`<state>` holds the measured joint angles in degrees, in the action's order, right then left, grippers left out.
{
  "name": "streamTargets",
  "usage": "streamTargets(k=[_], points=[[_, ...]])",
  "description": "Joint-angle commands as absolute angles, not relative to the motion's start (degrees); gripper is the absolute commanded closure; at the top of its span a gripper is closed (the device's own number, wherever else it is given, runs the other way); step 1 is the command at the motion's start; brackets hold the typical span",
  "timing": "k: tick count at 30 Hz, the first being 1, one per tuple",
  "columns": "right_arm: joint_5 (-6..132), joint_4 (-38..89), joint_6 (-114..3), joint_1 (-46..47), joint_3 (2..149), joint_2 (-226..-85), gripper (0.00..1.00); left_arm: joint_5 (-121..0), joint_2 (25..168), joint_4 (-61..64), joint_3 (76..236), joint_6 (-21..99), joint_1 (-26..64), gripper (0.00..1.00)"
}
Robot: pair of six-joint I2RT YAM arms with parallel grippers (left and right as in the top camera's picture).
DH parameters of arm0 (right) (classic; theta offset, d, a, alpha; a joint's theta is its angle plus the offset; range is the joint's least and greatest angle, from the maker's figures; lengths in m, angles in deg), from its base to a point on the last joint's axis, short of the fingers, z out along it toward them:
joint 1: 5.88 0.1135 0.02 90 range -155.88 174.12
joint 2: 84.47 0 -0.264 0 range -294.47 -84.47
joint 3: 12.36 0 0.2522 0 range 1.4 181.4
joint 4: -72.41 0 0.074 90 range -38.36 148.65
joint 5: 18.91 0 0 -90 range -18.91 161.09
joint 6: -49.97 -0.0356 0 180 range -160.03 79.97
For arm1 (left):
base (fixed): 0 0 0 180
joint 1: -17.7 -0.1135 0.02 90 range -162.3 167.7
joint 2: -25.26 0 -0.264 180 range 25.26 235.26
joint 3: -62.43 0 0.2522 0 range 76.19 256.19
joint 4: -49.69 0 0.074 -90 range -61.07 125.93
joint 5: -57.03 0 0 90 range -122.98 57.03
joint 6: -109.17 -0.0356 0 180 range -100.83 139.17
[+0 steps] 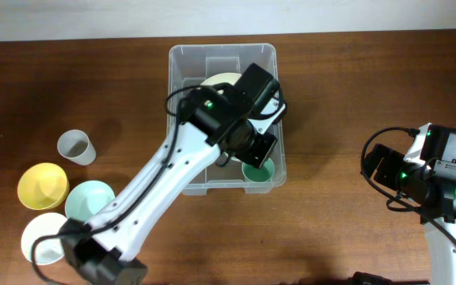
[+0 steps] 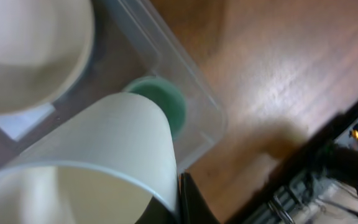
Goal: Pack container
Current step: 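Carry the white cup toward the bin with the left gripper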
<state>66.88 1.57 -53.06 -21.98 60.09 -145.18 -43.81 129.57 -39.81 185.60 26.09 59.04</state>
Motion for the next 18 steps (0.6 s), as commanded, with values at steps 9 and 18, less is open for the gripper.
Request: streamTargets(k=[9, 18], points=[[66.36, 1.46, -52.74, -22.46, 59.90, -145.00, 0.01, -48.44, 135.25, -40.07, 185.58, 25.78, 58.95, 0.98], [66.38, 1.46, -52.74, -22.46, 59.90, -145.00, 0.01, -48.20, 135.25, -39.22, 185.58, 25.76, 58.95, 0.57]])
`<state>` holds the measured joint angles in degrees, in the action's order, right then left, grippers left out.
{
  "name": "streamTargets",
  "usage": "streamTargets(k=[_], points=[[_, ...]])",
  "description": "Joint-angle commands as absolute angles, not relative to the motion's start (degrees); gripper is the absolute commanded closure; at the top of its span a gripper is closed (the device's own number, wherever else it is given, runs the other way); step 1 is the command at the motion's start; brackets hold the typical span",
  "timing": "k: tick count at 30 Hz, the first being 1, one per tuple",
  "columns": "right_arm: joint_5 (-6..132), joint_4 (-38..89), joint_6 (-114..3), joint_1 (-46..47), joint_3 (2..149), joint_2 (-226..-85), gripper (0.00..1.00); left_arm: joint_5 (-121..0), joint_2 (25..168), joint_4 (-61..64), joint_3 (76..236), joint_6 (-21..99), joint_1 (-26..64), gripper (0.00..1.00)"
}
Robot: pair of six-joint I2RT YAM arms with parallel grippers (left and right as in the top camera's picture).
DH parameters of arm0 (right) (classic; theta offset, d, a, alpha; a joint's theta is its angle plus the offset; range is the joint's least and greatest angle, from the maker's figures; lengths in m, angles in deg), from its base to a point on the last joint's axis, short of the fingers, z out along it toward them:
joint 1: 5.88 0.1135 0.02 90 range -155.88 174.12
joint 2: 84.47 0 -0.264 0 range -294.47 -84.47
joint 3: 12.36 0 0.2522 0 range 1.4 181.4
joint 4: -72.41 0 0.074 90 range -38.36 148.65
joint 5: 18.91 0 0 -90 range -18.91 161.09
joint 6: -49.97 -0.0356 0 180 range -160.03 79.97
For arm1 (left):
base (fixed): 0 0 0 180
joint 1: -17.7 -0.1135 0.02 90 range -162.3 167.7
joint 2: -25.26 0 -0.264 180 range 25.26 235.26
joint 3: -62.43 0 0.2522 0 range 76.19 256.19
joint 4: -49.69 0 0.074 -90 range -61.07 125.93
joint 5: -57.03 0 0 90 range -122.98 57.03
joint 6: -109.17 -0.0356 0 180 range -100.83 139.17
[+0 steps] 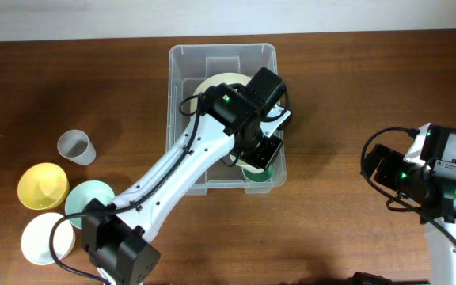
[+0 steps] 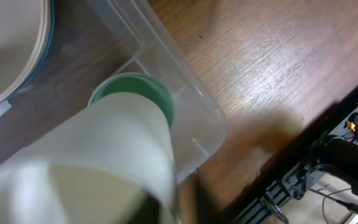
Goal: Pack container
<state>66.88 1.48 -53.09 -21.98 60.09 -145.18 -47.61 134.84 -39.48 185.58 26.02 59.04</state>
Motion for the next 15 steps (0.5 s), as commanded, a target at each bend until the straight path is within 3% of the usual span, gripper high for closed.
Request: streamTargets(k=[1, 3, 6, 10, 12, 13, 15], points=[[66.38, 1.46, -52.71, -22.46, 59.90, -145.00, 0.01, -48.20, 135.25, -39.13, 185.58, 25.74, 58.95, 0.57], [66.38, 1.46, -52.71, -22.46, 59.90, -145.00, 0.01, -46.21, 135.23, -38.74, 185.62, 25.32, 58.65, 0.48], [66.38, 1.46, -52.54, -22.46, 59.90, -145.00, 0.01, -33.10, 134.07, -40.18, 188.55, 25.41, 55.08, 0.47], [66.38, 1.43, -52.54, -22.46, 59.90, -145.00, 0.01, -22.91, 129.15, -40.71, 193.42, 25.59, 44.29, 0.39], [66.38, 1.43, -52.54, -22.46, 59.90, -145.00, 0.01, -21.12, 127.08, -40.18, 193.58, 25.59, 37.27, 0.23], [66.38, 1.43, -52.54, -22.46, 59.90, -145.00, 0.01, -21.16, 126.68, -40.16, 193.58, 25.59, 33.53, 0.20], [66.38, 1.43, -52.54, -22.46, 59.90, -145.00, 0.01, -21.62, 126.86, -40.66, 193.40, 25.59, 25.64, 0.20]])
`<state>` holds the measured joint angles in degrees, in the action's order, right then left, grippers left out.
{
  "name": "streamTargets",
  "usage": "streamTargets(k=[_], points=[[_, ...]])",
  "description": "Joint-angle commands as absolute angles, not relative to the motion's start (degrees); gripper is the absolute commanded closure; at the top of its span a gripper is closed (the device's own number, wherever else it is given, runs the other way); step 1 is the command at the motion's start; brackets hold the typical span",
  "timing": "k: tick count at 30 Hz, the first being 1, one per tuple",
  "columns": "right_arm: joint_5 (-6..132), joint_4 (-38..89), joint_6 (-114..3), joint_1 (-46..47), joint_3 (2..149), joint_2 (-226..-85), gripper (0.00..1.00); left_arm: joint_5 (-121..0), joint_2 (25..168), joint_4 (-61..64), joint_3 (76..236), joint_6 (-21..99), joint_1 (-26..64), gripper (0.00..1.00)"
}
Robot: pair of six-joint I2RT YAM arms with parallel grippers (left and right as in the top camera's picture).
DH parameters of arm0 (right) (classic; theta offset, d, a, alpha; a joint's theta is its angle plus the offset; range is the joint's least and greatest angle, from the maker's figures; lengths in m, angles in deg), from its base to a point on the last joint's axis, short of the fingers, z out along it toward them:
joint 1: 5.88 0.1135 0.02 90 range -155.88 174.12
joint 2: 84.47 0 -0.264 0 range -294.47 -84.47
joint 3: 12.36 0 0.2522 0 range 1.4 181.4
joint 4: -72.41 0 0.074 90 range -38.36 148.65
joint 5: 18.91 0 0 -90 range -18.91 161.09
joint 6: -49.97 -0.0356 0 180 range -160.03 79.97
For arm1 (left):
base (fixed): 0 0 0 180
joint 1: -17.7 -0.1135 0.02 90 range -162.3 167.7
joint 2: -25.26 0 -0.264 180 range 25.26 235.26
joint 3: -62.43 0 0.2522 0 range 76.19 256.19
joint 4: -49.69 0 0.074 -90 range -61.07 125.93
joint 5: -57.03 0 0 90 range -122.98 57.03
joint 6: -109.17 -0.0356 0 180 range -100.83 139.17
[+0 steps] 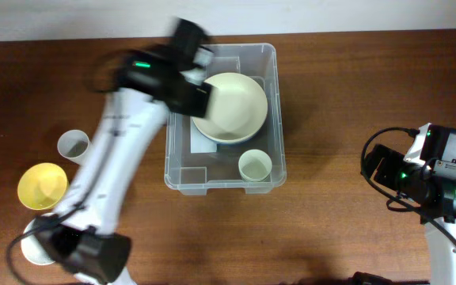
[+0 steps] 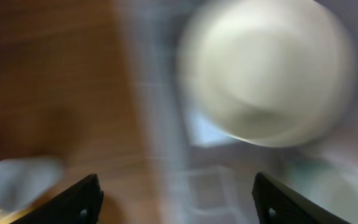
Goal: Pack container
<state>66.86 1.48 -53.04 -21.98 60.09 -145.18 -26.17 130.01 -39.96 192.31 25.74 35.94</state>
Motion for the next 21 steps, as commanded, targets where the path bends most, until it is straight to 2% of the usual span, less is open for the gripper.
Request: streamTargets(k=[1, 4, 10, 19, 21], points=[[66.38, 1.43, -52.54, -22.46, 59.90, -145.00, 0.01, -22.08, 127.25, -40.73, 193.12, 25.61, 22.80, 0.20], [66.38, 1.41, -52.54, -22.46, 59.90, -145.00, 0.01, -27.81, 129.48, -40.42, 191.59, 25.61, 12.53, 0.20], [66.38, 1.46, -52.54, -22.46, 59.90, -145.00, 0.01, -30.93, 137.94, -39.13, 187.15, 25.59, 2.34, 0.20], [66.38, 1.43, -52.52, -22.46, 59.90, -145.00, 0.01, -32.18, 152.74, -38.54, 186.47, 25.59, 3.48, 0.21], [66.40, 1.46, -52.52, -22.46, 59.90, -145.00, 0.01, -32.16, 154.40, -37.95, 186.47, 25.59, 3.98, 0.25]])
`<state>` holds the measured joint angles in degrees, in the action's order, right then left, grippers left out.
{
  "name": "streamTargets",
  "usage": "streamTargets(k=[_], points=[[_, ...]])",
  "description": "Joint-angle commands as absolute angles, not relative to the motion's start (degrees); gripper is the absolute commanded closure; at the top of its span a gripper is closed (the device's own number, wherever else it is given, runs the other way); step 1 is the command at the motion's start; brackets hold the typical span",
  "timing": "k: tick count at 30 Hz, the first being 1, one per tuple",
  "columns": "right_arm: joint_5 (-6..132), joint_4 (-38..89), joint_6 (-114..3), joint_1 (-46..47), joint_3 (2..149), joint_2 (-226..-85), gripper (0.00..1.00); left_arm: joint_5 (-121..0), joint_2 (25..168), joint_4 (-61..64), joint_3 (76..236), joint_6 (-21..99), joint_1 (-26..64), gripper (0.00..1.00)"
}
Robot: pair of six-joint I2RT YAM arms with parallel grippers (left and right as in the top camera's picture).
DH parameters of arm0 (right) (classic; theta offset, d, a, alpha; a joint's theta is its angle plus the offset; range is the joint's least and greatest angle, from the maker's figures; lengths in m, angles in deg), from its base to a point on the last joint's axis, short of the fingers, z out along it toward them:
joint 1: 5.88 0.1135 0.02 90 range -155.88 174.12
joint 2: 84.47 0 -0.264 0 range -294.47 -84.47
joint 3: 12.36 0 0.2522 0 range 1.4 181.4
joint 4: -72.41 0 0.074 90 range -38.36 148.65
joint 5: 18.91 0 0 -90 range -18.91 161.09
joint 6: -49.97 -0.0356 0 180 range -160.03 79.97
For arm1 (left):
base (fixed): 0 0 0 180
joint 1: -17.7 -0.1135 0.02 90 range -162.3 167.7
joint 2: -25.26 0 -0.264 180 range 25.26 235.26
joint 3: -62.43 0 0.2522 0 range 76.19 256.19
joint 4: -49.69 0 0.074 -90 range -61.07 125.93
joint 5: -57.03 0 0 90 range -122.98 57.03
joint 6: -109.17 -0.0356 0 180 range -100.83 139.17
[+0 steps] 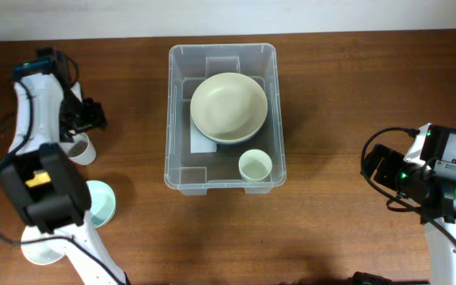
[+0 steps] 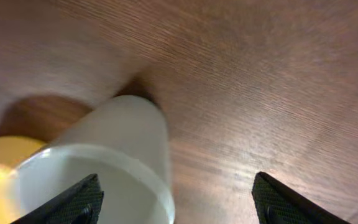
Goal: Pack container
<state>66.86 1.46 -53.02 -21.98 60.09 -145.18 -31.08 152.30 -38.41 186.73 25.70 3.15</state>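
The clear plastic container (image 1: 182,170) stands mid-table. Inside it rests a cream bowl (image 1: 228,107), and in its front right corner a cream cup (image 1: 255,166) sits nested in a green one. At the far left my left gripper (image 1: 84,128) hangs open over a small pale grey cup (image 1: 81,150). In the left wrist view that cup (image 2: 114,146) stands upright, its rim between the spread fingers (image 2: 82,200) and closer to the left one. My right arm (image 1: 438,170) stays folded at the right edge, its gripper not discernible.
A pale green bowl (image 1: 103,203) and a white bowl (image 1: 38,247) lie at the front left, partly under my left arm. A yellow bowl shows beside the grey cup in the left wrist view. Bare wood lies between the cup and the container.
My left gripper, open over the container's back left edge before, is now at the far left over the grey cup. The container's contents are unchanged.
My left gripper held a cream cup above the green cup in the container's front right corner, then closer onto it. Later the cream cup sat nested there and the gripper was open near the container's left edge. Now it is open over the grey cup.
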Motion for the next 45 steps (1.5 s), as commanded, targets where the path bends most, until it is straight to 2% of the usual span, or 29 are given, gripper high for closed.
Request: streamTargets(k=[1, 3, 4, 5, 6, 13, 17, 23, 33, 45], points=[[66.40, 1.46, -52.52, -22.46, 59.90, -145.00, 0.01, -32.16, 155.03, -37.67, 186.47, 25.59, 4.20, 0.34], [66.60, 1.48, -52.52, -22.46, 59.90, -145.00, 0.01, -32.16, 155.77, -37.43, 186.47, 25.59, 4.44, 0.66], [66.62, 1.48, -52.52, -22.46, 59.90, -145.00, 0.01, -32.16, 155.88, -37.39, 186.47, 25.61, 4.53, 0.88], [66.62, 1.48, -52.52, -22.46, 59.90, -145.00, 0.01, -32.16, 155.84, -37.39, 186.52, 25.59, 4.59, 0.96], [66.62, 1.48, -52.52, -22.46, 59.90, -145.00, 0.01, -32.16, 155.53, -37.49, 186.67, 25.61, 4.70, 0.99], [66.62, 1.46, -52.52, -22.46, 59.90, -145.00, 0.01, -32.18, 150.31, -40.38, 191.08, 25.61, 8.20, 0.99], [66.79, 1.48, -52.52, -22.46, 59.90, -145.00, 0.01, -32.18, 141.13, -39.88, 194.38, 25.63, 15.89, 0.99], [66.82, 1.52, -52.52, -22.46, 59.90, -145.00, 0.01, -32.16, 130.46, -34.70, 195.24, 25.61, 32.33, 0.99], [67.04, 1.54, -52.54, -22.46, 59.90, -145.00, 0.01, -33.25, 132.76, -39.05, 195.06, 25.61, 56.75, 0.99], [66.99, 1.48, -52.54, -22.46, 59.90, -145.00, 0.01, -39.00, 139.54, -46.83, 194.95, 25.59, 64.15, 0.99]])
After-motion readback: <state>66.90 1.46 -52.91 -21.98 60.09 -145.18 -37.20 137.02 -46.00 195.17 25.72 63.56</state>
